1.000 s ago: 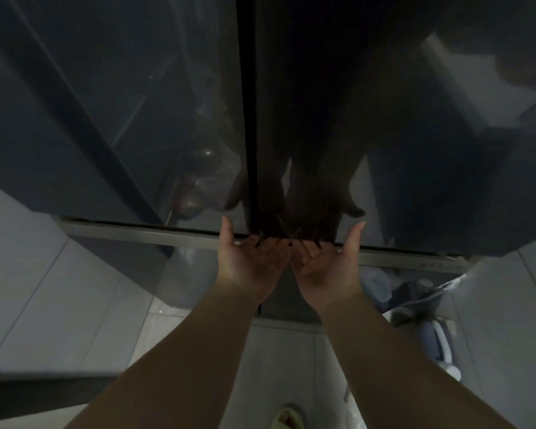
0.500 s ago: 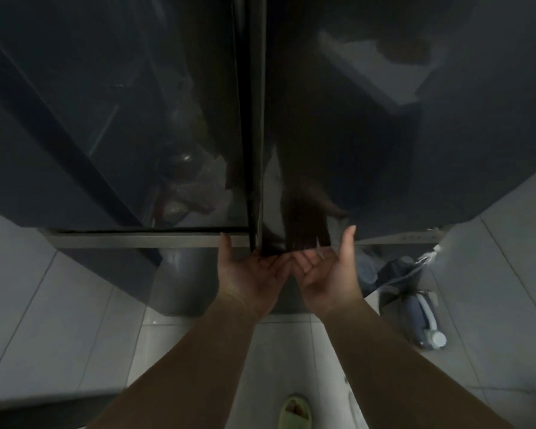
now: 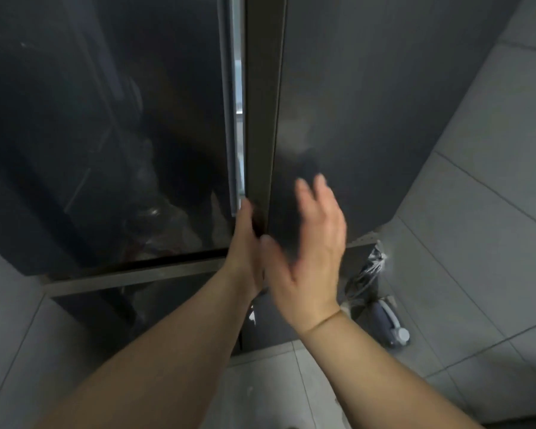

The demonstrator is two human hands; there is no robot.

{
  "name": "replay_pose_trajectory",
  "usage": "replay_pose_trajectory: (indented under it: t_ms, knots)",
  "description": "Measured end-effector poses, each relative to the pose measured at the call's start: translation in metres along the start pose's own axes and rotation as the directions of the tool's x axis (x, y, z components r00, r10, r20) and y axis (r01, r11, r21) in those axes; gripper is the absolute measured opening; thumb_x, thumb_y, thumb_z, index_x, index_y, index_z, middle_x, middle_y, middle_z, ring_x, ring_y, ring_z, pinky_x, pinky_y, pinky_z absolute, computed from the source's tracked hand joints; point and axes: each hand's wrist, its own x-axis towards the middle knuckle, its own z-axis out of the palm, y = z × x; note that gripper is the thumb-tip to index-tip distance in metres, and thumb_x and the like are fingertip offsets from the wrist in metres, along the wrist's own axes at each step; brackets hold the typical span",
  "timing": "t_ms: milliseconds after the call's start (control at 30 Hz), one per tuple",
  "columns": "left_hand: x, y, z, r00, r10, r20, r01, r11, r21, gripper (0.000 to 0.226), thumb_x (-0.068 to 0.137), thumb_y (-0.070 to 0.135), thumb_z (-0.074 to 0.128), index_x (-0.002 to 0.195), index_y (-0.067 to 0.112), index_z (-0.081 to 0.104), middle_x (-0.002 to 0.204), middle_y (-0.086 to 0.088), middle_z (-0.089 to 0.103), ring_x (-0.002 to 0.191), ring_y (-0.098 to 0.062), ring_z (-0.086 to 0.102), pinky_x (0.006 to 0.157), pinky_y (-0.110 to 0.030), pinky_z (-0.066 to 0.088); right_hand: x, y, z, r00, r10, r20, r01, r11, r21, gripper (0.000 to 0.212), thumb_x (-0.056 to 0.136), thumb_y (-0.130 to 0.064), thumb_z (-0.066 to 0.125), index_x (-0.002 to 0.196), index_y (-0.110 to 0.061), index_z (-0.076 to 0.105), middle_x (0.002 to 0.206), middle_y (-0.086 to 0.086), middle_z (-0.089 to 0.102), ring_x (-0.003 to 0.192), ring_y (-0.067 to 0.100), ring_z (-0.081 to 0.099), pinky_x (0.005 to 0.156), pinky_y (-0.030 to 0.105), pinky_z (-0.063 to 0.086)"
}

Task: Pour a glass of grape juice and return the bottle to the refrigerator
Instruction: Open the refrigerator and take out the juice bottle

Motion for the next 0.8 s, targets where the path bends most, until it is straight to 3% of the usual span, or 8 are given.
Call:
replay_pose_trajectory:
  t_ms: [67,133,200,267,333,400,633,800]
  knots:
    - [-0.019,-0.003,0.013,0.99,0.072,0.123,-0.048,0.982,-0.184,0.036,0.093,0.045,0.056,0.114,0.02,0.071,0.117,0.005,0.068,0.121,-0.008,0.05,0.111,-0.028,0.025,0.022,-0.024,0.0,0.979,-0.199,0.053,0.206,0.955,-0.214,0.062,0.084,-0.029,0.059,0.143,-0.022,0.044,0.154,0.012,0.035,0.144,0.031,0.025,0.114,0.044,0.02]
    - [-0.042,0.001,0.019,0.999,0.019,0.051,-0.013,0.993,-0.121,0.029,0.081,0.04,0.073,0.099,0.018,0.066,0.094,0.002,0.068,0.096,-0.007,0.059,0.096,-0.026,0.038,0.036,-0.033,0.0,0.936,-0.299,0.188,0.351,0.834,-0.426,0.067,0.083,-0.031,0.059,0.147,-0.024,0.04,0.158,0.009,0.029,0.145,0.029,0.017,0.116,0.047,0.012]
    - [-0.054,0.001,0.018,0.996,0.042,-0.077,-0.028,0.984,0.176,0.03,0.096,0.046,0.046,0.096,0.021,0.063,0.089,-0.002,0.072,0.083,-0.01,0.068,0.08,-0.029,0.049,0.043,-0.027,-0.007,0.927,-0.271,0.261,0.376,0.705,-0.601,0.072,0.084,-0.035,0.061,0.15,-0.022,0.035,0.161,0.008,0.022,0.147,0.027,0.008,0.117,0.045,-0.004]
    - [-0.059,0.003,0.015,0.99,0.015,-0.142,0.02,0.971,0.238,0.045,0.097,0.056,0.036,0.11,0.025,0.065,0.105,-0.001,0.073,0.097,-0.011,0.069,0.089,-0.036,0.05,0.04,-0.018,-0.02,0.941,-0.226,0.251,0.337,0.601,-0.724,0.073,0.086,-0.04,0.06,0.151,-0.019,0.034,0.162,0.007,0.018,0.147,0.025,0.003,0.115,0.045,-0.015]
    - [-0.062,0.012,0.025,0.979,0.08,-0.188,-0.02,0.954,0.3,0.051,0.094,0.059,0.04,0.133,0.028,0.053,0.134,0.003,0.057,0.121,-0.013,0.052,0.104,-0.038,0.037,0.031,-0.009,-0.036,0.953,-0.226,0.201,0.293,0.529,-0.796,0.072,0.087,-0.04,0.058,0.151,-0.019,0.034,0.161,0.003,0.015,0.148,0.024,0.002,0.116,0.048,-0.013]
    - [-0.059,0.022,0.039,0.967,0.176,-0.184,-0.105,0.934,0.341,0.045,0.098,0.05,0.039,0.138,0.03,0.045,0.138,0.007,0.045,0.126,-0.01,0.039,0.098,-0.031,0.028,0.02,-0.006,-0.05,0.958,-0.247,0.145,0.255,0.503,-0.826,0.071,0.084,-0.039,0.059,0.15,-0.022,0.037,0.159,0.0,0.015,0.147,0.024,0.003,0.117,0.049,-0.007]
    - [-0.056,0.044,0.121,0.893,0.415,0.175,-0.449,0.794,0.409,0.058,0.085,0.059,0.048,0.137,0.034,0.045,0.147,0.003,0.045,0.135,-0.012,0.042,0.113,-0.041,0.031,0.035,-0.03,-0.105,0.937,-0.321,-0.137,0.07,0.556,-0.828,0.063,0.083,-0.035,0.054,0.145,-0.026,0.044,0.156,0.004,0.023,0.145,0.025,0.011,0.117,0.049,0.003]
    - [-0.044,0.048,0.156,0.691,0.584,0.426,-0.713,0.45,0.538,0.05,0.089,0.057,0.041,0.137,0.045,0.04,0.152,0.002,0.038,0.14,-0.015,0.034,0.114,-0.051,0.028,0.068,-0.03,-0.143,0.926,-0.347,-0.146,0.059,0.517,-0.854,0.065,0.087,-0.038,0.053,0.15,-0.028,0.037,0.158,0.002,0.017,0.147,0.027,0.012,0.117,0.048,0.0]
